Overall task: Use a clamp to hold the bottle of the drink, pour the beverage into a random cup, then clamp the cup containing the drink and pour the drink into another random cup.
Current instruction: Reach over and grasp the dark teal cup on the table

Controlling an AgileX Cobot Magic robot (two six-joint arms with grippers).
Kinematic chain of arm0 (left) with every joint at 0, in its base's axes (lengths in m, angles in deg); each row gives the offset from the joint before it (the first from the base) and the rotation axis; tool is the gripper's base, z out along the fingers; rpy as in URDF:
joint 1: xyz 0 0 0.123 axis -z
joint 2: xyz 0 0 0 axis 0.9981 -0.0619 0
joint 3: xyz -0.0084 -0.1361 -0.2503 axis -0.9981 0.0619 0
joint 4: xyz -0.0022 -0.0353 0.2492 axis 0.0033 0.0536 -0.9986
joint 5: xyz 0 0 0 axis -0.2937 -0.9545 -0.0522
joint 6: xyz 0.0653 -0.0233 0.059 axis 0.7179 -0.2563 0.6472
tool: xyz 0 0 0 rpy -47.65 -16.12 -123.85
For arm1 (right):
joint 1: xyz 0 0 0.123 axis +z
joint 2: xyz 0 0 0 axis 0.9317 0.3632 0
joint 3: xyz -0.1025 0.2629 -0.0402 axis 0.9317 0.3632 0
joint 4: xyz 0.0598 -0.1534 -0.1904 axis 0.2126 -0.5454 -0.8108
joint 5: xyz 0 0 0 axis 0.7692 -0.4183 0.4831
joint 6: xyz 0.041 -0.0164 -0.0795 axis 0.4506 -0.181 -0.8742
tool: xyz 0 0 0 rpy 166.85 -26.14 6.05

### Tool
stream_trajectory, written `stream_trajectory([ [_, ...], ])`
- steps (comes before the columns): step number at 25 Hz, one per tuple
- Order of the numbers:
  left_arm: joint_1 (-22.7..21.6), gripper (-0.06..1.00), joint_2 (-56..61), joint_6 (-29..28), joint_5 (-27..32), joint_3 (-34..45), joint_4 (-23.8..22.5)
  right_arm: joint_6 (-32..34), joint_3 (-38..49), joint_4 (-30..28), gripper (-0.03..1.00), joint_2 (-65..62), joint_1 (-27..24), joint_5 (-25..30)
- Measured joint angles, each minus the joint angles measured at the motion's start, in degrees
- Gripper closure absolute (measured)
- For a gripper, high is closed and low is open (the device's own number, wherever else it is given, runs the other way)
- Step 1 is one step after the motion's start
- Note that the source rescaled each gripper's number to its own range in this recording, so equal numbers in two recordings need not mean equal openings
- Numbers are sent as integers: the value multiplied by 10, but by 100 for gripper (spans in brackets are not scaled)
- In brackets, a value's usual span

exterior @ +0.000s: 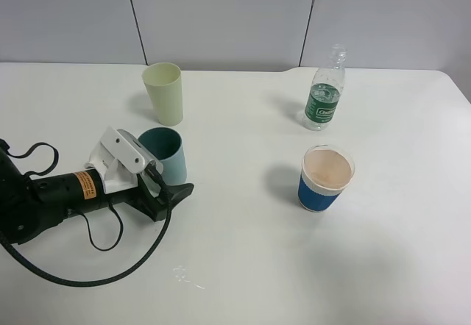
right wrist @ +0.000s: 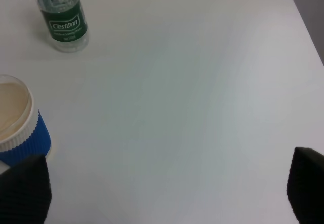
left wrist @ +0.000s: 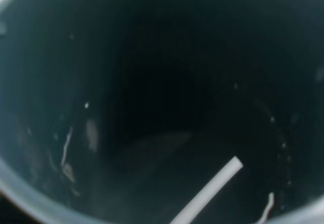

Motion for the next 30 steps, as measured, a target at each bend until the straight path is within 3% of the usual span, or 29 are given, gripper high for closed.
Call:
stream_trajectory([
  [11, -34, -6, -1, 2, 0, -1, -11, 0, 0, 0, 12, 0, 0, 0],
  [22, -35, -6, -1, -9, 0, -30, -63, 0, 0, 0, 12, 0, 0, 0],
  [30, -35, -6, -12, -15, -1, -34, -66, 0, 0, 0, 12, 0, 0, 0],
])
